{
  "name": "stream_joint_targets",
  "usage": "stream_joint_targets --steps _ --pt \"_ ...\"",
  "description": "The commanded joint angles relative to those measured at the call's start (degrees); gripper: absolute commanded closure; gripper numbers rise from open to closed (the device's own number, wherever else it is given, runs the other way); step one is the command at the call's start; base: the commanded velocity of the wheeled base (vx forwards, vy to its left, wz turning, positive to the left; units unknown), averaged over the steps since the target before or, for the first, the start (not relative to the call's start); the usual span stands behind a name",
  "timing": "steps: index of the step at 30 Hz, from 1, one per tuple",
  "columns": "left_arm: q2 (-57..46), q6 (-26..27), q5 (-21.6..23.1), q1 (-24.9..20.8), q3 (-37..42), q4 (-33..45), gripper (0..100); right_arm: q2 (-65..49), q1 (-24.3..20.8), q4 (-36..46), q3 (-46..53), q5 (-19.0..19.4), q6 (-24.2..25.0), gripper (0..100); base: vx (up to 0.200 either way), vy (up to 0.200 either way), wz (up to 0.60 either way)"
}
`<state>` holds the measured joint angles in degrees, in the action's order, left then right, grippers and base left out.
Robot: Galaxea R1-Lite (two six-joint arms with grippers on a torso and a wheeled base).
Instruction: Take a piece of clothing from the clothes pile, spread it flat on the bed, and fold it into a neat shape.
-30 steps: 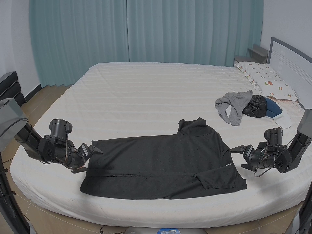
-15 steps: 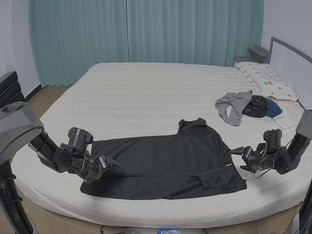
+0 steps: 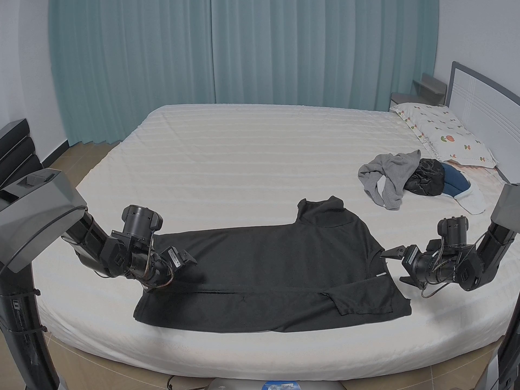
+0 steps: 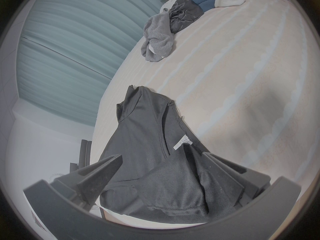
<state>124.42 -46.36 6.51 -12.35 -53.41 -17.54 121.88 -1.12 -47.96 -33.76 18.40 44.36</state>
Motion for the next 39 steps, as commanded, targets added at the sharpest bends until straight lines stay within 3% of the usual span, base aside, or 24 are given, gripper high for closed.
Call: stream_joint_targets --steps 1,4,13,20,22,25,32,39 --pt "2.76 -0.22 -2.82 1.45 -4.16 -0.21 0 0.2 -0.9 -0.03 -0.43 -0.03 0.02 0 0.0 0.0 0.0" --pt "3.64 -1.19 -4.93 2.51 -6.01 -0.83 0 0.81 -1.16 -0.12 -0.52 -0.2 -0.06 0 0.0 0.0 0.0" --pt "2.67 -6.02 -5.02 5.67 -6.53 -6.63 0 1.78 -1.16 -3.99 0.36 -0.47 0.02 0 0.0 0.0 0.0" --pt "0.56 -6.29 -0.97 9.62 -5.04 -8.39 0 2.04 -1.16 -4.51 0.8 -0.55 -0.06 0 0.0 0.0 0.0" --pt "-0.67 -4.44 4.74 10.85 -2.4 -8.21 0 2.04 -1.16 -4.51 0.8 -0.64 -0.06 0 0.0 0.0 0.0" --pt "-0.76 0.04 7.46 11.82 -0.38 -7.77 0 2.04 -1.08 -4.6 0.97 -0.64 -0.15 0 0.0 0.0 0.0" --pt "0.91 7.51 7.9 11.65 1.73 -8.21 0 2.13 -1.08 -4.6 0.97 -0.64 -0.15 0 0.0 0.0 0.0" --pt "2.15 7.95 7.99 10.15 1.46 -7.95 0 2.66 -1.16 -4.51 0.97 -0.64 -0.33 0 0.0 0.0 0.0"
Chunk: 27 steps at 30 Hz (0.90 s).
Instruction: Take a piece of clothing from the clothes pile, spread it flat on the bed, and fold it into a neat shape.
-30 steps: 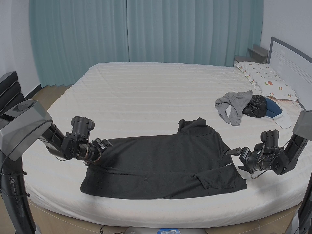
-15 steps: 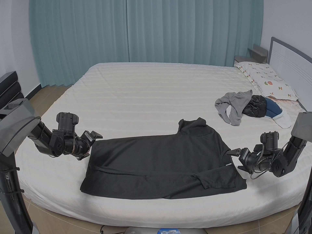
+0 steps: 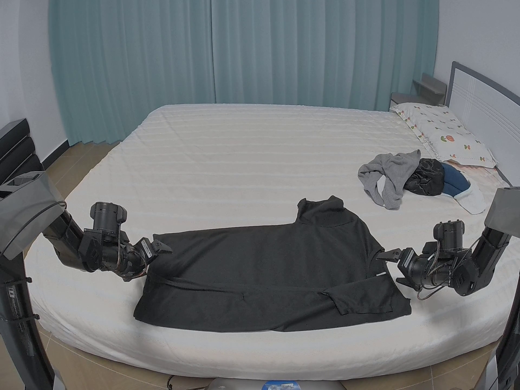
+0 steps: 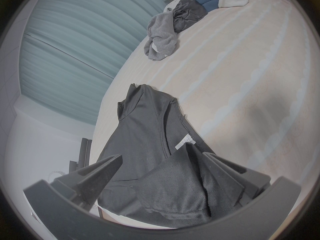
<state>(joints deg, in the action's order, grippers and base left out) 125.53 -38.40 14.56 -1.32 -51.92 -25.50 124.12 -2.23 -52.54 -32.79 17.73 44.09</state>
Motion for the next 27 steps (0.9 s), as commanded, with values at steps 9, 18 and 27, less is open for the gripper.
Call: stream_joint_targets --steps 9,18,27 --pt "1.65 0.17 -0.14 -0.88 0.15 0.28 100 0.68 -0.05 -0.02 0.01 0.03 -0.06 0 0.0 0.0 0.0" --pt "0.95 0.17 -0.32 0.17 1.73 0.37 100 0.42 0.74 -0.02 -0.34 -0.06 -0.15 0 0.0 0.0 0.0" --pt "-3.18 0.08 -0.23 2.02 3.76 0.28 100 -0.02 1.18 -0.02 -1.31 -0.41 -0.5 0 0.0 0.0 0.0"
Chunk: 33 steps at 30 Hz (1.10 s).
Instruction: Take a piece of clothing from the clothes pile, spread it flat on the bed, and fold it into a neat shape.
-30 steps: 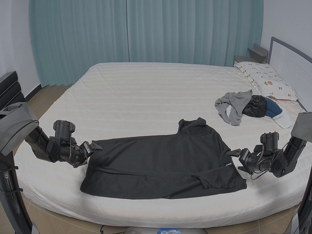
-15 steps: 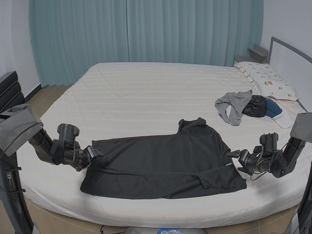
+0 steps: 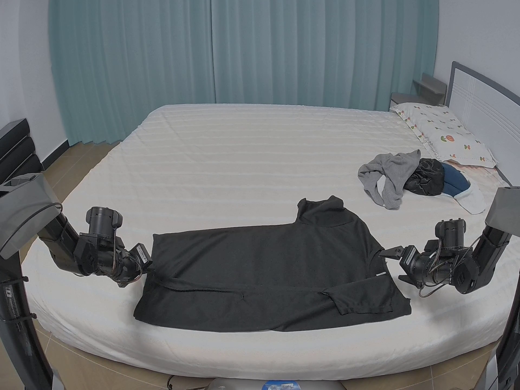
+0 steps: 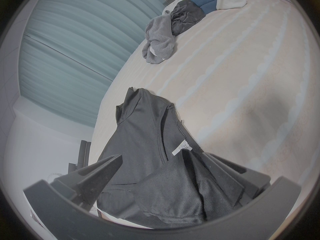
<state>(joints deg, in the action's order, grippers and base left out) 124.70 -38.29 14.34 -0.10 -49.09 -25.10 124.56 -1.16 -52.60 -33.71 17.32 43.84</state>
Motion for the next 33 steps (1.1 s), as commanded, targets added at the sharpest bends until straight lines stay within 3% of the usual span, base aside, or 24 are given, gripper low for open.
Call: stream_joint_targets --steps 1,5,9,17,18,24,25,26,33 --pt "-2.62 -0.03 -0.01 1.15 1.1 -0.12 100 -0.46 0.1 -0.04 -0.48 0.08 -0.6 0 0.0 0.0 0.0" --pt "-2.88 -0.12 0.08 2.12 1.28 -0.21 100 -0.29 -0.25 0.04 -0.92 -0.01 -1.91 0 0.0 0.0 0.0" --pt "-2.53 -0.03 0.17 2.29 1.72 -0.3 100 -0.11 -0.16 0.66 -2.77 0.08 -6.48 0 0.0 0.0 0.0" --pt "-1.56 -0.12 1.84 1.77 -0.39 -0.92 100 0.59 -1.92 0.13 -2.94 0.34 -6.84 0 0.0 0.0 0.0" --pt "-1.56 -0.03 1.92 1.77 -0.39 -0.92 0 0.59 -1.92 0.13 -2.94 0.34 -6.84 0 0.0 0.0 0.0" --pt "0.2 2.17 8.87 1.77 1.1 -9.44 0 1.03 -1.3 -0.04 -3.03 0.87 -6.48 0 0.0 0.0 0.0" --pt "0.9 3.84 9.48 1.77 1.72 -11.02 0 1.21 -1.21 -0.04 -3.03 0.87 -6.4 0 0.0 0.0 0.0" --pt "2.92 9.46 10.36 1.59 3.83 -14.8 0 2.0 -0.95 -0.04 -3.03 0.87 -6.4 0 0.0 0.0 0.0" --pt "3.27 14.12 10.36 0.8 6.03 -16.03 0 2.26 -0.95 -0.04 -2.77 0.87 -6.48 0 0.0 0.0 0.0"
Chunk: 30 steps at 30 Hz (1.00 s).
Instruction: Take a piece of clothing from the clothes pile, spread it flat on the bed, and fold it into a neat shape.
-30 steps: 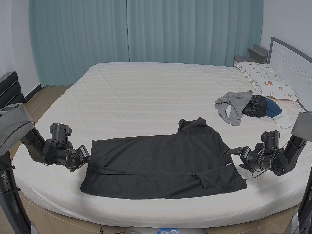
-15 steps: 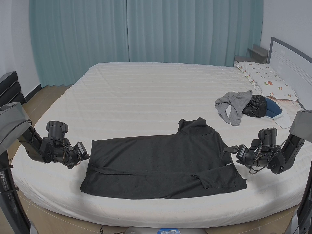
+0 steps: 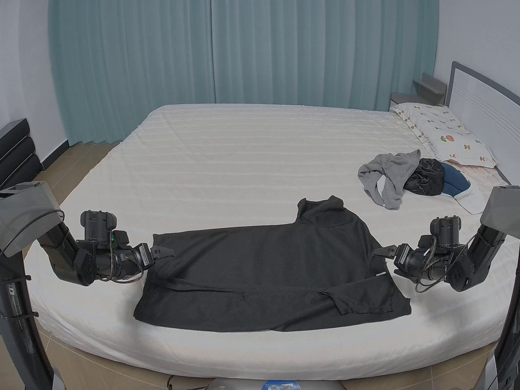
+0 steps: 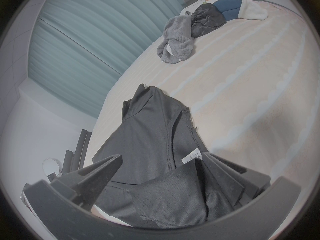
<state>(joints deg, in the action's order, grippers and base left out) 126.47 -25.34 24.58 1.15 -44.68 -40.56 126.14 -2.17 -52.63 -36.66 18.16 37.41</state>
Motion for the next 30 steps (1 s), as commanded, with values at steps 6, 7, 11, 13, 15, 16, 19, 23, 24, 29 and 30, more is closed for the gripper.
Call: stream_joint_targets --steps 6,7,11,13,15,16,19,23,24,29,30 --pt "1.86 2.32 0.03 -1.32 2.05 -0.75 0 0.69 -0.03 -0.02 0.45 0.03 -0.06 0 0.0 0.0 0.0" --pt "1.94 3.11 0.03 -1.41 2.14 -0.75 0 0.6 -0.12 -0.02 0.53 0.03 -0.06 0 0.0 0.0 0.0" --pt "2.47 3.72 -0.49 -1.41 1.96 -0.75 0 0.51 -0.12 -0.02 0.62 0.03 -0.06 0 0.0 0.0 0.0" --pt "2.82 3.72 -0.58 -1.41 1.79 -0.75 0 0.6 -0.2 -0.02 0.62 0.03 -0.15 0 0.0 0.0 0.0" --pt "3.09 3.64 -0.58 -1.32 1.61 -0.75 100 0.69 -0.2 -0.02 0.62 0.03 -0.06 0 0.0 0.0 0.0" --pt "3.09 3.64 -0.58 -1.15 1.61 -0.75 100 0.69 -0.2 -0.02 0.62 0.03 -0.15 0 0.0 0.0 0.0" --pt "3.17 3.64 -0.58 -0.79 1.7 -0.75 100 0.69 -0.2 -0.02 0.62 0.03 -0.06 0 0.0 0.0 0.0" --pt "3.35 3.81 -0.67 0.26 1.88 -0.75 100 0.6 -0.12 -0.02 0.62 0.03 0.03 0 0.0 0.0 0.0" --pt "3.35 3.9 -0.76 0.52 1.88 -0.75 100 0.6 -0.12 -0.02 0.62 0.03 0.03 0 0.0 0.0 0.0" --pt "3.09 3.81 -0.76 1.58 2.32 -0.75 100 0.43 -0.12 -0.02 0.62 0.03 0.03 0 0.0 0.0 0.0" --pt "2.82 3.81 -0.67 1.84 2.67 -0.75 100 0.34 -0.03 -0.02 0.62 0.03 0.03 0 0.0 0.0 0.0"
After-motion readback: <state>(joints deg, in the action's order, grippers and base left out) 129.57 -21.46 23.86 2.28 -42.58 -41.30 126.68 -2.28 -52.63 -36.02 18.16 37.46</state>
